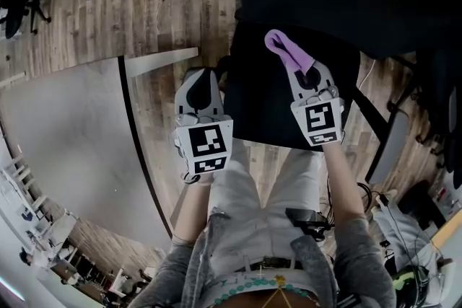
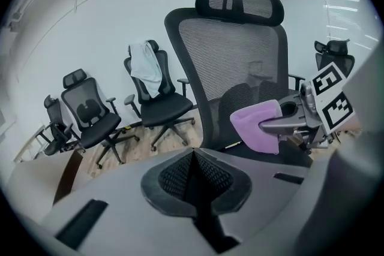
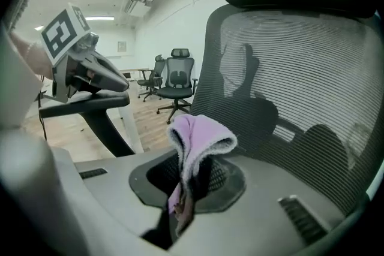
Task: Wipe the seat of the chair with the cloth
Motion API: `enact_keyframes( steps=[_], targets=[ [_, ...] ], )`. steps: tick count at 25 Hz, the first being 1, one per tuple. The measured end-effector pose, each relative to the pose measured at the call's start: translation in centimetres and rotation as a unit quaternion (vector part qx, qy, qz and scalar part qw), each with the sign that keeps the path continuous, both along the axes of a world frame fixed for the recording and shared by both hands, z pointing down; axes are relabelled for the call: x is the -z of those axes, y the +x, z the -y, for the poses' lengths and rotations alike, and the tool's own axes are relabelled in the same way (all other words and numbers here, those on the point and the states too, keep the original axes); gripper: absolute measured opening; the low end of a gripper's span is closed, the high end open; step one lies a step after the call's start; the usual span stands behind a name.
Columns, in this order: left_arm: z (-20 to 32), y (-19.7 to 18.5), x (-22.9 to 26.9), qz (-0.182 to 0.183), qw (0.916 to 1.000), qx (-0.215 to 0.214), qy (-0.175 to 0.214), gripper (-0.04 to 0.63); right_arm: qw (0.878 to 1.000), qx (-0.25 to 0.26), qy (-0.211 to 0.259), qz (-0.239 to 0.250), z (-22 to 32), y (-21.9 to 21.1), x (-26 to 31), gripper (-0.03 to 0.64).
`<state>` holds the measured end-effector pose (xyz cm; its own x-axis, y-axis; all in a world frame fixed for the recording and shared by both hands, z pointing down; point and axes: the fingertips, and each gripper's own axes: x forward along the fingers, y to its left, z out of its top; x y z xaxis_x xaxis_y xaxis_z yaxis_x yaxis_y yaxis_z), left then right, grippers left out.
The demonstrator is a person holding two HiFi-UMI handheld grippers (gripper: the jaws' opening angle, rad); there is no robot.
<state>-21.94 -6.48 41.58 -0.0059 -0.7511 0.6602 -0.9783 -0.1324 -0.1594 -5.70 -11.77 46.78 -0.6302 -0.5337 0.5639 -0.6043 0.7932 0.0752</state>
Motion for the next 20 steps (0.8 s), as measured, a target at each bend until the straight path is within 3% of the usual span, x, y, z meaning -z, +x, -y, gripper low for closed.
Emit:
enact_keyframes(
  steps=[7, 14, 20],
  targets=[
    [-0.4, 0.3, -0.9, 0.018, 0.9995, -0.012, -0.022, 0.009, 0.996, 0.049, 0.013, -0.070, -0.2, -1.8, -4.4, 0.048],
    [-0.5, 0.0, -1.1, -0.001, 0.9995, -0.012, -0.029, 0.009, 0.985, 0.098, 0.039, -0.136, 0.0, -4.0, -8.1, 0.048],
    [-0.3, -0.1, -1.1, -0.038, 0.9984, -0.013, -0.040, 0.009, 0.972, 0.113, 0.064, -0.198, 1.1, -5.9, -11.3, 0.048]
  ],
)
